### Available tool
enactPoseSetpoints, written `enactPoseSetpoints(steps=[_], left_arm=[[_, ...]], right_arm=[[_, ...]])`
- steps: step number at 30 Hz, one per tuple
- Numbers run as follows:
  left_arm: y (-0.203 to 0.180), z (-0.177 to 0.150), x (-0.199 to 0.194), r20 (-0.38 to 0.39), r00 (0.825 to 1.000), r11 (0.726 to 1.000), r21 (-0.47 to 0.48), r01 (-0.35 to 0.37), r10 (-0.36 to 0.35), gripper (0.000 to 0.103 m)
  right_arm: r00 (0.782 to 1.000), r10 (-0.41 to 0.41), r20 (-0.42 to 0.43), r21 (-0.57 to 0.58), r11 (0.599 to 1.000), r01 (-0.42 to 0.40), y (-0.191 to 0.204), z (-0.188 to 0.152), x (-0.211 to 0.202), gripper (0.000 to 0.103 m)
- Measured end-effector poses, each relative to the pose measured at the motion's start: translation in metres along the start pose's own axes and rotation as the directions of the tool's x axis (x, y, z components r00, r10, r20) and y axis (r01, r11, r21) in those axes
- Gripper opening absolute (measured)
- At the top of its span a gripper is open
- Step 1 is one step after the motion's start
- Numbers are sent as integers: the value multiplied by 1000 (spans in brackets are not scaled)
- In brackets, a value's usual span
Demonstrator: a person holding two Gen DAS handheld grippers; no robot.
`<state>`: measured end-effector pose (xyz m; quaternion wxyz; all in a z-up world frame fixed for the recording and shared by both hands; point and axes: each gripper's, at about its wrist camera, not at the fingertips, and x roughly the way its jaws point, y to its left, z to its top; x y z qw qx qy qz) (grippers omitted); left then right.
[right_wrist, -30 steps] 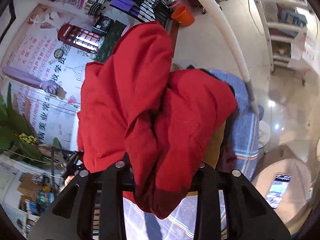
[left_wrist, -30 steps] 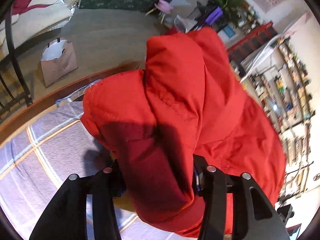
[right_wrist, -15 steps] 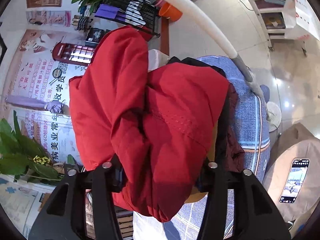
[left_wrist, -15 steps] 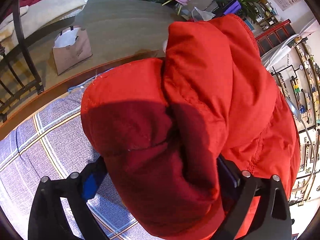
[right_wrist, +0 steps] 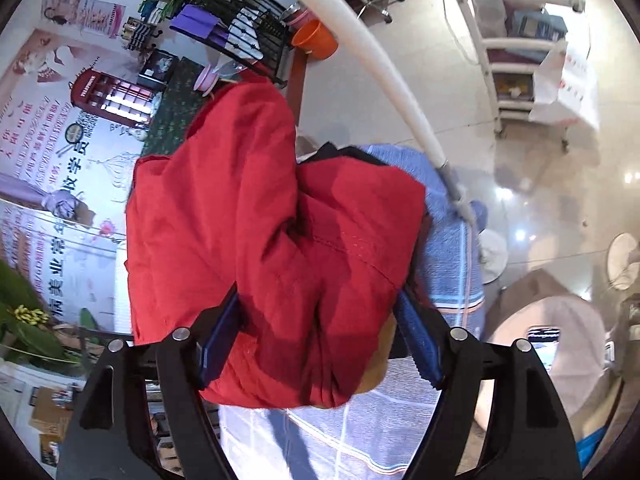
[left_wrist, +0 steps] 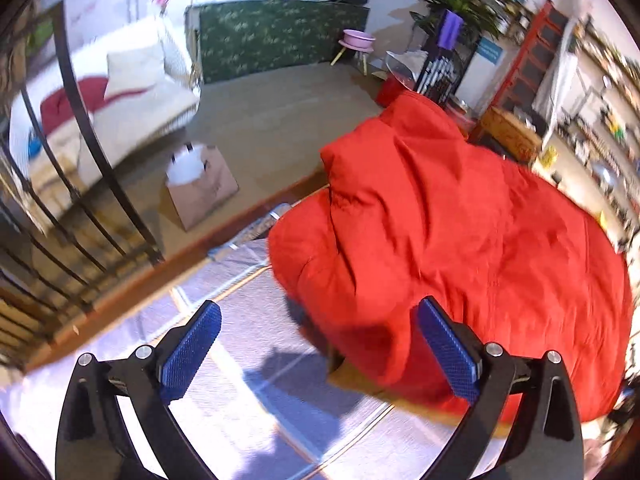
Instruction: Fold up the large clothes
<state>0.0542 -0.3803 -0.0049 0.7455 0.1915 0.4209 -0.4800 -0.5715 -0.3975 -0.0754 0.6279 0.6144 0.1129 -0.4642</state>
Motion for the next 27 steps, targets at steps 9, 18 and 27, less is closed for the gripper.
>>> enactPoseSetpoints(steps=[9, 18, 27], left_arm=[[-41, -10, -44, 10, 1000, 985, 171, -15, 14, 97], [-129, -30, -70, -66, 996, 904, 427, -29, 63, 97], [-170, -46, -85, -131, 988, 882, 471, -5, 76, 97]], right_arm=[[962, -228, 152, -129, 960, 248, 45, -2, -62, 91], [949, -306, 71, -414, 857, 307, 128, -55, -41, 95], [938, -341, 56, -622, 724, 300, 198, -108, -24, 97]])
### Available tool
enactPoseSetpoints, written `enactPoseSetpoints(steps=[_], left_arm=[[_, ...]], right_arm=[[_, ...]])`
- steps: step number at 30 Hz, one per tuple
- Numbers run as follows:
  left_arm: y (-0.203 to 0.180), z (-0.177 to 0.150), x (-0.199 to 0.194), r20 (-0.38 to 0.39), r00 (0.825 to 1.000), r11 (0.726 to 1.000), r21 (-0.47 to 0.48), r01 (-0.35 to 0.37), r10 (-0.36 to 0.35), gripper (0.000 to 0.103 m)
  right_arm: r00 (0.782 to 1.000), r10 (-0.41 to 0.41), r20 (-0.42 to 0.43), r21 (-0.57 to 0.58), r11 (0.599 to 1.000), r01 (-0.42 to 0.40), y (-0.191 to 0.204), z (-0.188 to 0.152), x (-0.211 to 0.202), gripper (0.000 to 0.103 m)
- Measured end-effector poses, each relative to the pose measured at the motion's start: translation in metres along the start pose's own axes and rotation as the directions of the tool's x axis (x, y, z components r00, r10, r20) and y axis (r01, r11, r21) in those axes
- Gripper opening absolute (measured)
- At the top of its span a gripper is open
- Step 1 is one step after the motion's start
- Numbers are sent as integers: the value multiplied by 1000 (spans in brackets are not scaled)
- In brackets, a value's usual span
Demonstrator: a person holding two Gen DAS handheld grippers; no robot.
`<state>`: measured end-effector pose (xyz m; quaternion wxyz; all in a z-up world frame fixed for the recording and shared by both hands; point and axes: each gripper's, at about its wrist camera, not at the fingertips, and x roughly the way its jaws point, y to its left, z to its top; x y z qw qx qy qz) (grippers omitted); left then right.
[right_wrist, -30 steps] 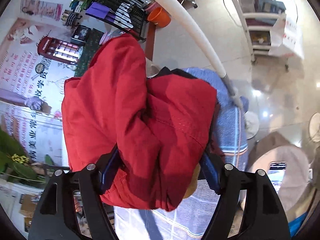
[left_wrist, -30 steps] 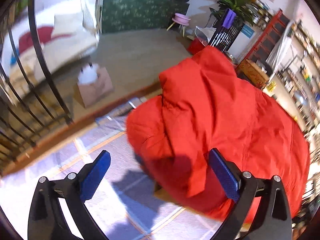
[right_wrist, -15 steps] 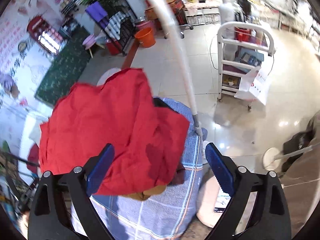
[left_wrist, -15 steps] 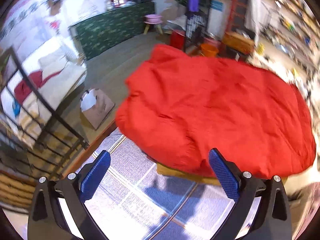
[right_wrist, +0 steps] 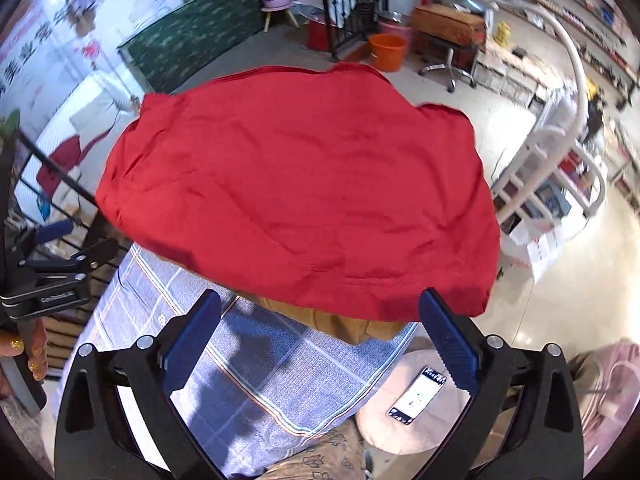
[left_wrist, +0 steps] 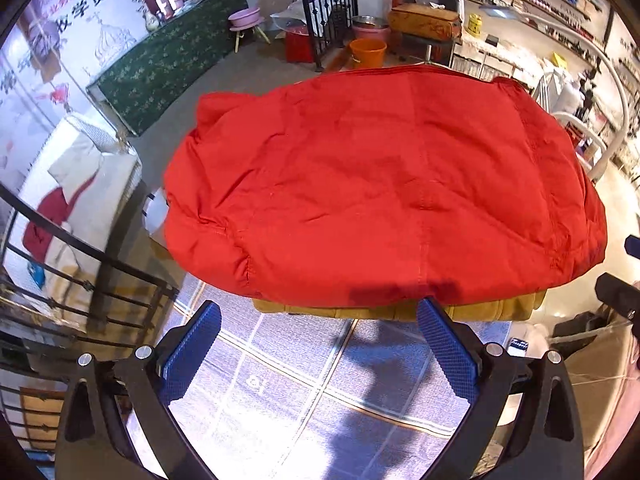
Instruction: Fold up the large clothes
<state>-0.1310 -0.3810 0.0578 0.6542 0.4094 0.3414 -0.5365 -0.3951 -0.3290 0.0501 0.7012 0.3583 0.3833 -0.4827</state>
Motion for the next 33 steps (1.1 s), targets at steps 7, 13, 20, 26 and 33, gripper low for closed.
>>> enactPoseSetpoints(steps=[7, 13, 20, 26, 33], left_arm=[[-3, -3, -4, -12, 1000, 998, -55, -17, 17, 97], [4, -12, 4, -62, 998, 987, -163, -1, -9, 97], [-4, -8, 4, -36, 997, 992, -100, -74, 70, 97], [-8, -3, 7, -37, 995, 994, -53, -91, 89, 97], [-17, 7, 7, -37, 996, 996, -22, -88, 87, 97]], right_arm=[[999, -20, -25, -36, 999, 19, 23, 0, 3, 97], [999, -40, -36, -36, 999, 39, 25, 1, 13, 97], [996, -77, -35, -44, 996, 75, 31, 5, 19, 97], [995, -96, -29, -29, 995, 95, 24, 6, 17, 97], [994, -104, -35, -18, 994, 104, 18, 9, 17, 97]])
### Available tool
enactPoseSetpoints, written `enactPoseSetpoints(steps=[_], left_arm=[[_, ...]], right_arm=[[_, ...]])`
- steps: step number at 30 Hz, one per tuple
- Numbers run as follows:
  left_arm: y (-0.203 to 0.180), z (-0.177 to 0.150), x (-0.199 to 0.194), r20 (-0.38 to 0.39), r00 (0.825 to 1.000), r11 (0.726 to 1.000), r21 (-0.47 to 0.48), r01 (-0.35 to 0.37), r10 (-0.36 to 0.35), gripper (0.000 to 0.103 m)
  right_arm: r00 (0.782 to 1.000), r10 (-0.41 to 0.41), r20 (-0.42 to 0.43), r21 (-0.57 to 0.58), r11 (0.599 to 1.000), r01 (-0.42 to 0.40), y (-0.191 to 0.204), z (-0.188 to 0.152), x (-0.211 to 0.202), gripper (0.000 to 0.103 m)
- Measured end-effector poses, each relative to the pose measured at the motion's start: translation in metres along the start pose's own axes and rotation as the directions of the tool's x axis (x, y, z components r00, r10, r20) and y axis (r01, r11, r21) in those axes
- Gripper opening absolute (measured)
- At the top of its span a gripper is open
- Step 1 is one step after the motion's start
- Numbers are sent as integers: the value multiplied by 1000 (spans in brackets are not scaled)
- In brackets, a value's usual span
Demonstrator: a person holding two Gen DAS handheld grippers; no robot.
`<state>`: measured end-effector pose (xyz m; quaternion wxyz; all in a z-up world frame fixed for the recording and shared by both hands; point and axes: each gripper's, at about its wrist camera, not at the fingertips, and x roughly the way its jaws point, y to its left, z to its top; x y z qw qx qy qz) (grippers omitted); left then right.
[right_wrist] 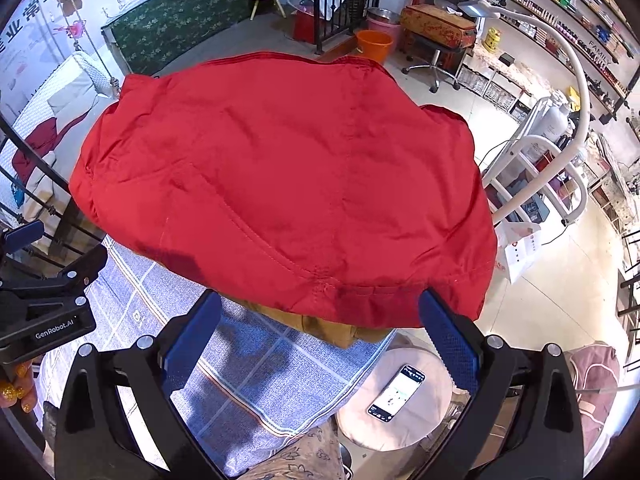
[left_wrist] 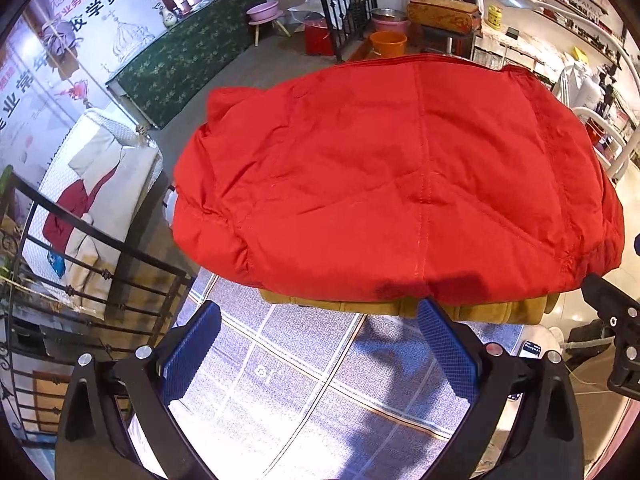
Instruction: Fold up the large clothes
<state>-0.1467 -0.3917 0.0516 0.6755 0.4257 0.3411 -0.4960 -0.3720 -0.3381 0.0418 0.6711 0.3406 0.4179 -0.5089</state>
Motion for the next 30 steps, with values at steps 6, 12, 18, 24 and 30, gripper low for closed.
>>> enactPoseSetpoints(steps=[6, 12, 18, 24, 30], left_arm=[[-2, 0, 2, -16, 1000, 1000, 7, -11, 11, 97], [2, -1, 1, -22, 1000, 1000, -6, -18, 18, 97], [3, -3, 1, -29, 1000, 1000, 1, -8, 8, 97], [3, -4, 2, -32, 999, 1000, -9, -13, 12, 97], [4, -4, 1, -30, 1000, 1000, -13, -9, 8, 97]], right_arm=[[1000, 3, 0, 2, 1000, -3, 0, 0, 0, 97], [1000, 10, -5, -4, 1000, -10, 0, 1, 1, 97], [1000, 15, -5, -13, 1000, -15, 2, 1, 2, 97], [1000, 18, -4, -13, 1000, -18, 2, 1, 1, 97], [1000, 17, -5, -12, 1000, -17, 2, 1, 1, 97]])
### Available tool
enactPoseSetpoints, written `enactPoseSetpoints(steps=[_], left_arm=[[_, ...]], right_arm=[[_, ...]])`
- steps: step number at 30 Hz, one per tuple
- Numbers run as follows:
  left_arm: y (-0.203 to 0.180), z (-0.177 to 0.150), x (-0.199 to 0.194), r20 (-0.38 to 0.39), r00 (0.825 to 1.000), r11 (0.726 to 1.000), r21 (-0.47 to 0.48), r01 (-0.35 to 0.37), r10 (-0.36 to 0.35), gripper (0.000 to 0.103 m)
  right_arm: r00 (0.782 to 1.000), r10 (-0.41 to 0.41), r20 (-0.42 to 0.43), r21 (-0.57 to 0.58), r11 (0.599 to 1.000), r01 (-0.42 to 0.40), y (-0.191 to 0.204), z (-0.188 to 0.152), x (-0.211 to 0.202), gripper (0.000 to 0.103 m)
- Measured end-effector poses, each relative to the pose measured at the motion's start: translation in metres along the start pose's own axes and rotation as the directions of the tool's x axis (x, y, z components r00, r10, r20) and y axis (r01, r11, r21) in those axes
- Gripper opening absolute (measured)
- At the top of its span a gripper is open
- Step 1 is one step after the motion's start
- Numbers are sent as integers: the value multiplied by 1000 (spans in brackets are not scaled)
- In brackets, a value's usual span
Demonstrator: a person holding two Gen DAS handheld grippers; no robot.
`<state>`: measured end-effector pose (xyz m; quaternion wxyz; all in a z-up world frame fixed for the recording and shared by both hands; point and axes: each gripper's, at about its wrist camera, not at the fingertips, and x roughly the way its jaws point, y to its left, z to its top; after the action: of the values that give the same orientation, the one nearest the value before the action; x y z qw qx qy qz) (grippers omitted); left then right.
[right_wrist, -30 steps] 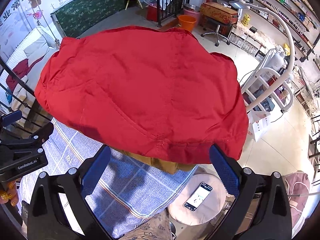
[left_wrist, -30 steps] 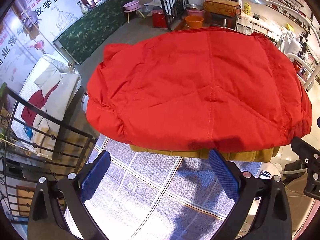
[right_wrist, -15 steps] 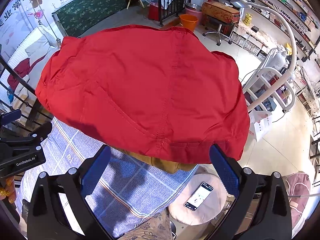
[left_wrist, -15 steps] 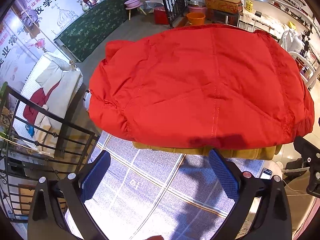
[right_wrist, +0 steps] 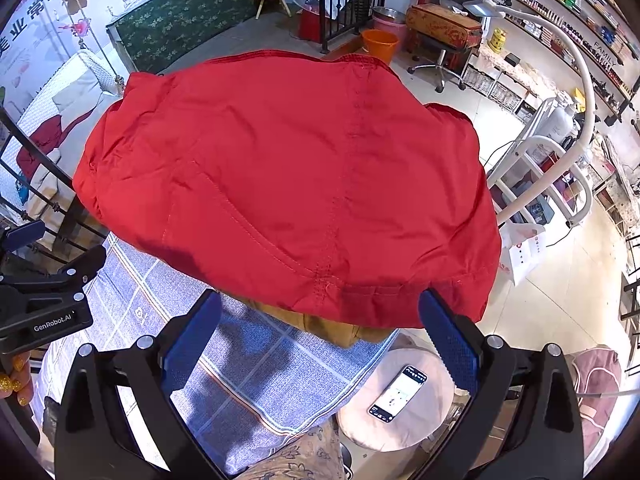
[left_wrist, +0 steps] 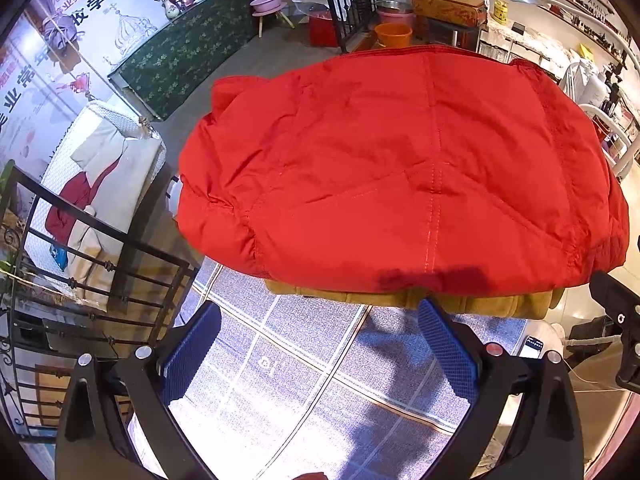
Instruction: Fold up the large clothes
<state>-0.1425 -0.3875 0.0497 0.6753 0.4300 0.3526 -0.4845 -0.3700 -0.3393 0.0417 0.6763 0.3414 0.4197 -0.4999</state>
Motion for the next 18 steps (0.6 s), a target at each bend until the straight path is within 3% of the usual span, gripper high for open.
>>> enactPoseSetpoints(steps=[18], left_arm=[[3, 2, 1, -2, 1000, 1000, -2, -2, 2, 97]], right_arm=[[1000, 2, -2, 3, 1000, -2, -2, -2, 0, 97]])
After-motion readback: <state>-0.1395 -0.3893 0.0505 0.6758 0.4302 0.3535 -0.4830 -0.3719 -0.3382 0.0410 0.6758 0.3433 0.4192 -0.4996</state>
